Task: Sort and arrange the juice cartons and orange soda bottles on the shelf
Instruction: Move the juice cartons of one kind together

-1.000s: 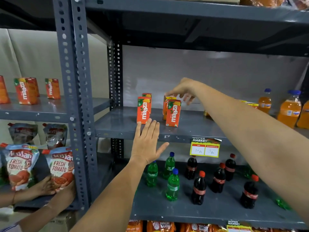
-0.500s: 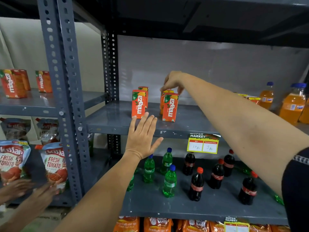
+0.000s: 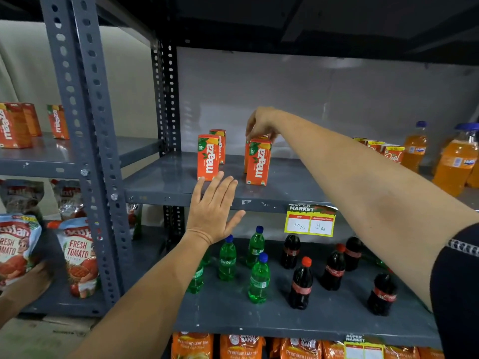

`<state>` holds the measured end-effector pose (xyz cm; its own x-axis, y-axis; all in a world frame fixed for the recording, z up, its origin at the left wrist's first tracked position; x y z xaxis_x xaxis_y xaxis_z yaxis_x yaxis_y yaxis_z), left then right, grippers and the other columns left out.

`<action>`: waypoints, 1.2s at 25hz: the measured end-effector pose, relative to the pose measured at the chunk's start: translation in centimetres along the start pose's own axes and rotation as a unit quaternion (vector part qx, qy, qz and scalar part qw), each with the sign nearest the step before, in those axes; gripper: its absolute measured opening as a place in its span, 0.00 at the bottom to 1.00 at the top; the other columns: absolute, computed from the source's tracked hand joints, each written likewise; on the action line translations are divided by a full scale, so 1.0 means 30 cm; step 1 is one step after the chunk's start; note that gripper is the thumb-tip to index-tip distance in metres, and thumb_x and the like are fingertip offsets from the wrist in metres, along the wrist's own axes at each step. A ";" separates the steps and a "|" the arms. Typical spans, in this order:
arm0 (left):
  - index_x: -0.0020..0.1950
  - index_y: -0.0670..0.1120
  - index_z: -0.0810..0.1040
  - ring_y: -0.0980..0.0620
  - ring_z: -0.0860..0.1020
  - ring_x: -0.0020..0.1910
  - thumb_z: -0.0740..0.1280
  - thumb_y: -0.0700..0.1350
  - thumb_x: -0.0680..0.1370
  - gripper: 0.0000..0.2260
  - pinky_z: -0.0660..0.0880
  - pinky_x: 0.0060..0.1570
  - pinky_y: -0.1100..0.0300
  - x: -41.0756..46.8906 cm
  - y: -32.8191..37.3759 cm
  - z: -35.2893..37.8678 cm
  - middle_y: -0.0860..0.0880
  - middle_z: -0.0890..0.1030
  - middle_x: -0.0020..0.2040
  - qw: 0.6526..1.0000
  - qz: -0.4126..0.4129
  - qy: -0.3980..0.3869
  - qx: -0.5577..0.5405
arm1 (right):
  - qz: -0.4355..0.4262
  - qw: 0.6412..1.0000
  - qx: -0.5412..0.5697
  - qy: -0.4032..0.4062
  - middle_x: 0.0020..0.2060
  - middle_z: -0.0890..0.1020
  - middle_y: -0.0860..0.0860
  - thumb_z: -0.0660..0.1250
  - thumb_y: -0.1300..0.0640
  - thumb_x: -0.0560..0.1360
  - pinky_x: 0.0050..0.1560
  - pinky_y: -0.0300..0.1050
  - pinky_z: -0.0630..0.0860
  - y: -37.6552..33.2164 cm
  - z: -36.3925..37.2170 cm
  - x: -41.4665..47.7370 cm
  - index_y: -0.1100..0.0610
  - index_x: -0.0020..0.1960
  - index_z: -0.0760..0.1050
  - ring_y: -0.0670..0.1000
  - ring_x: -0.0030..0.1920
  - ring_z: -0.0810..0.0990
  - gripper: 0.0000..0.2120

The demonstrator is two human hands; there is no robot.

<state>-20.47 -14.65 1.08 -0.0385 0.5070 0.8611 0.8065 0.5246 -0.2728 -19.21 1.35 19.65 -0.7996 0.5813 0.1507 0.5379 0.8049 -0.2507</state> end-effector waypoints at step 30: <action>0.70 0.39 0.68 0.44 0.61 0.74 0.42 0.69 0.76 0.40 0.45 0.73 0.39 0.309 0.796 -0.012 0.42 0.73 0.69 0.984 -0.010 -0.176 -0.030 | 0.013 0.998 0.012 -0.057 0.64 0.76 0.59 0.71 0.60 0.74 0.42 0.50 0.81 0.723 -0.232 -0.215 0.60 0.60 0.78 0.62 0.60 0.77 0.15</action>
<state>-1.34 2.33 2.70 -0.2473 0.7081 0.6614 0.8365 0.5005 -0.2231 -0.53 15.89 19.90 -0.8113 0.5837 0.0343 0.5537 0.7858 -0.2757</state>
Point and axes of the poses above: each hand's wrist, its own x-axis towards the middle knuckle, its own z-axis out of the palm, y = z × x, the point moved 5 cm from there along x, towards the middle knuckle
